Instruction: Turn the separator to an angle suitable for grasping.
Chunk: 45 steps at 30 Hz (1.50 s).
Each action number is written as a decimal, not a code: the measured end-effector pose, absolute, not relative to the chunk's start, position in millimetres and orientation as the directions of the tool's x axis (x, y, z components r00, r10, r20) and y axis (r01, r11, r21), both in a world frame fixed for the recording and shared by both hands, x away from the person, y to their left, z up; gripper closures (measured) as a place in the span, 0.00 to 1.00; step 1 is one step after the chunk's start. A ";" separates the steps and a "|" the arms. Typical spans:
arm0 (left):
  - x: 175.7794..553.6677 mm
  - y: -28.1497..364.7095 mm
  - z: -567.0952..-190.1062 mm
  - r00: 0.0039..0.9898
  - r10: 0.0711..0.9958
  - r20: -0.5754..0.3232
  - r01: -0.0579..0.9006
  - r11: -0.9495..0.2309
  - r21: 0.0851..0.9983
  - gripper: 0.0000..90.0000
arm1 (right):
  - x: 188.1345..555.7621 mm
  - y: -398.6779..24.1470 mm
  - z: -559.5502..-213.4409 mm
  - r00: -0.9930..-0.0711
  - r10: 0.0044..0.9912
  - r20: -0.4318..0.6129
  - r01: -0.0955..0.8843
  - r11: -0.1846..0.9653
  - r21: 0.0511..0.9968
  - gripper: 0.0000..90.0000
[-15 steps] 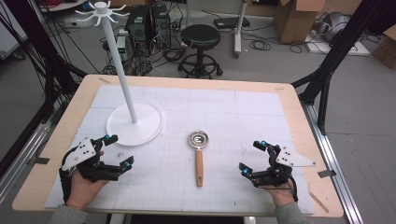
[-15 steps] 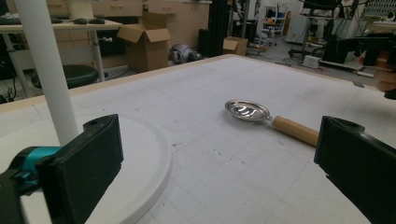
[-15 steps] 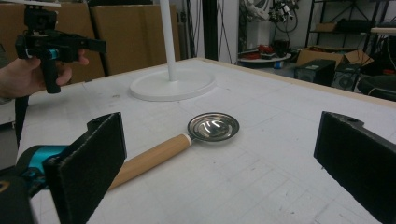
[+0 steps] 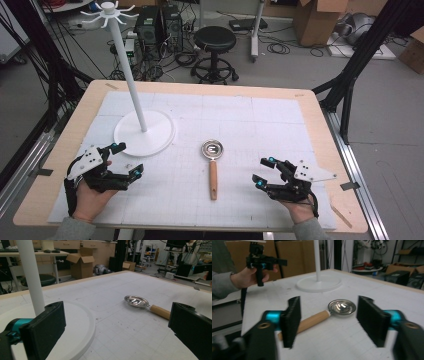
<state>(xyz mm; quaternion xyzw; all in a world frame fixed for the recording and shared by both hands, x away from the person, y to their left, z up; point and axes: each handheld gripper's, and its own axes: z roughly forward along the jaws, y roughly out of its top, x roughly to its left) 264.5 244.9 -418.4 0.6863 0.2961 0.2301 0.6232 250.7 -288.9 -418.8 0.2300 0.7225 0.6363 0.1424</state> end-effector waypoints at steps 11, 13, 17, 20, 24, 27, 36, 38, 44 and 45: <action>263.3 243.2 -418.9 0.727 0.684 -0.053 0.127 -0.058 0.990 0.02 | 258.1 -279.6 -415.2 -0.854 0.513 0.090 0.176 0.123 0.977 1.00; 263.0 243.0 -418.8 0.728 0.684 -0.052 0.127 -0.060 0.990 0.02 | 261.2 -274.0 -414.1 -0.856 0.510 0.089 0.179 0.131 0.975 1.00; 261.2 243.1 -418.2 0.733 0.678 -0.047 0.127 -0.068 0.990 0.02 | 264.1 -262.7 -414.1 -0.865 0.499 0.061 0.162 0.160 0.974 1.00; 260.4 242.9 -418.9 0.733 0.679 -0.048 0.132 -0.072 0.989 0.02 | 266.7 -256.6 -414.5 -0.866 0.497 0.055 0.161 0.174 0.972 1.00; 260.1 243.6 -419.8 0.730 0.681 -0.054 0.140 -0.071 0.988 0.02 | 272.8 -252.2 -415.1 -0.870 0.490 0.060 0.168 0.180 0.969 1.00; 260.2 244.4 -420.4 0.731 0.680 -0.053 0.143 -0.077 0.987 0.02 | 277.4 -249.8 -416.9 -0.868 0.491 0.072 0.186 0.187 0.965 1.00; 259.7 245.1 -421.0 0.728 0.683 -0.052 0.142 -0.076 0.987 0.02 | 292.1 -236.7 -417.6 -0.859 0.504 0.092 0.225 0.210 0.951 1.00; 259.5 244.8 -421.0 0.729 0.683 -0.050 0.139 -0.077 0.987 0.02 | 294.5 -233.6 -417.6 -0.861 0.499 0.098 0.234 0.217 0.948 1.00; 259.8 244.3 -421.3 0.729 0.683 -0.051 0.144 -0.080 0.986 0.02 | 299.2 -224.0 -418.8 -0.867 0.493 0.075 0.229 0.259 0.939 1.00; 259.7 244.5 -421.2 0.729 0.682 -0.052 0.144 -0.080 0.986 0.02 | 301.0 -220.3 -419.5 -0.867 0.492 0.078 0.237 0.271 0.933 1.00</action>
